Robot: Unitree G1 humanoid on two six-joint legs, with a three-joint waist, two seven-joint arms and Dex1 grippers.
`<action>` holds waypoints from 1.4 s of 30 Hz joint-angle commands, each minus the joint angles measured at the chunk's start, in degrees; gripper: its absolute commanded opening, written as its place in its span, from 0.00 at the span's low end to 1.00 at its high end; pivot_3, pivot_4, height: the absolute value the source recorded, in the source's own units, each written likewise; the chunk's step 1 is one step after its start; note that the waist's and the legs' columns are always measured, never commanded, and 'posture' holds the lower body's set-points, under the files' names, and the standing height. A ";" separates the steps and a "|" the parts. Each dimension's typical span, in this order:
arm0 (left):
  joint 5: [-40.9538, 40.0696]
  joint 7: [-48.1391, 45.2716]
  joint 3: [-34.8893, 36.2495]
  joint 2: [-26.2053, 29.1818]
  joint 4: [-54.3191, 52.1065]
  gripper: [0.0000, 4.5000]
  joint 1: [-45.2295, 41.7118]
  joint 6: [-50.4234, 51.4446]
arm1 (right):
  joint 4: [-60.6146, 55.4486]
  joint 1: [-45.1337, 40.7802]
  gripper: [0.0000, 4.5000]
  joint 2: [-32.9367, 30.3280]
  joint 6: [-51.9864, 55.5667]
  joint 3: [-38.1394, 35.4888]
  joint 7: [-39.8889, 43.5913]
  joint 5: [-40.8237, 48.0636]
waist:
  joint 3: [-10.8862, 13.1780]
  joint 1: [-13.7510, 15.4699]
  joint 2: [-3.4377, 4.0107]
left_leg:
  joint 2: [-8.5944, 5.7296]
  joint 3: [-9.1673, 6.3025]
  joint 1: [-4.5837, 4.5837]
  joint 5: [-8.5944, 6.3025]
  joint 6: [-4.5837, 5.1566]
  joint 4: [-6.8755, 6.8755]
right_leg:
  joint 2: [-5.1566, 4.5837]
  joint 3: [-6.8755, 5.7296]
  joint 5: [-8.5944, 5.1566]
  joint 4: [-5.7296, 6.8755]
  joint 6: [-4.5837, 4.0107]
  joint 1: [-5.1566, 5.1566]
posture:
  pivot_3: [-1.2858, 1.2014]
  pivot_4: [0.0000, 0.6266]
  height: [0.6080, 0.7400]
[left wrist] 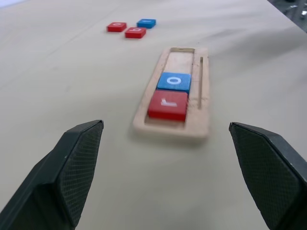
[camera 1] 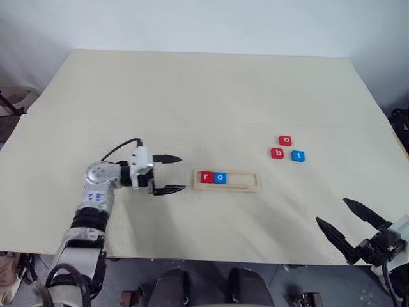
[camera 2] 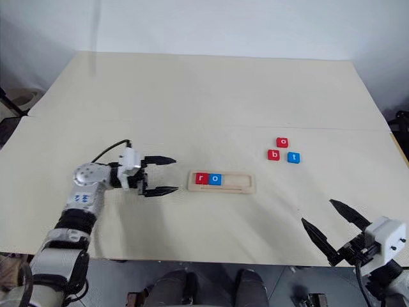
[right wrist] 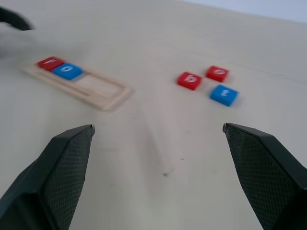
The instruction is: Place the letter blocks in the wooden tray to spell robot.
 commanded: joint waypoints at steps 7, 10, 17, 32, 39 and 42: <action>-5.27 6.38 3.22 2.22 -17.98 0.99 9.51 10.85 | 3.39 -9.79 1.00 -2.33 3.26 4.95 -4.70 -2.38 | 0.00 0.11 0.01 | 0.11 -0.01 0.02 0.00 0.01 0.02 | -0.03 0.07 0.00 0.02 0.00 0.03 | 0.52 0.24 1.00; -6.14 8.92 3.41 1.09 -21.40 0.99 10.64 12.62 | 4.00 -16.71 1.00 -4.61 10.84 7.11 -11.12 -3.24 | -0.01 0.11 0.02 | 0.19 -0.01 0.03 0.00 0.01 0.03 | -0.03 0.06 0.00 0.03 0.00 0.03 | 0.52 0.24 1.00; -7.44 12.15 4.81 1.19 -27.69 0.99 15.20 14.06 | 5.42 -35.85 1.00 -9.75 35.89 11.48 -28.50 -5.94 | -0.02 -0.50 0.08 | 0.22 0.00 -0.01 0.03 -0.04 0.00 | 0.00 0.01 -0.04 0.08 -0.07 -0.06 | 0.52 0.24 1.00; -6.93 14.79 4.00 0.21 -29.36 0.99 16.46 13.50 | 11.23 -57.56 1.00 -14.32 63.84 15.92 -32.37 -4.60 | -0.02 -0.08 0.08 | -0.01 0.01 -0.09 0.02 -0.03 0.02 | -0.03 -0.02 -0.03 0.04 -0.06 -0.07 | 0.52 0.24 1.00; -6.83 14.73 3.84 0.30 -29.10 0.99 16.18 13.34 | 7.91 -60.35 1.00 -14.09 71.54 16.68 -31.91 -2.81 | -0.02 -0.07 0.08 | -0.02 -0.01 -0.13 0.02 -0.03 0.02 | -0.03 -0.04 -0.03 0.02 -0.06 -0.08 | 0.52 0.24 1.00; -6.68 14.75 3.59 0.20 -29.04 0.99 15.96 13.26 | 7.45 -60.49 1.00 -13.94 72.29 17.06 -32.09 -3.37 | -0.02 -0.14 0.08 | -0.01 -0.01 -0.13 0.02 -0.04 0.01 | -0.03 -0.05 -0.03 0.01 -0.06 -0.09 | 0.52 0.24 1.00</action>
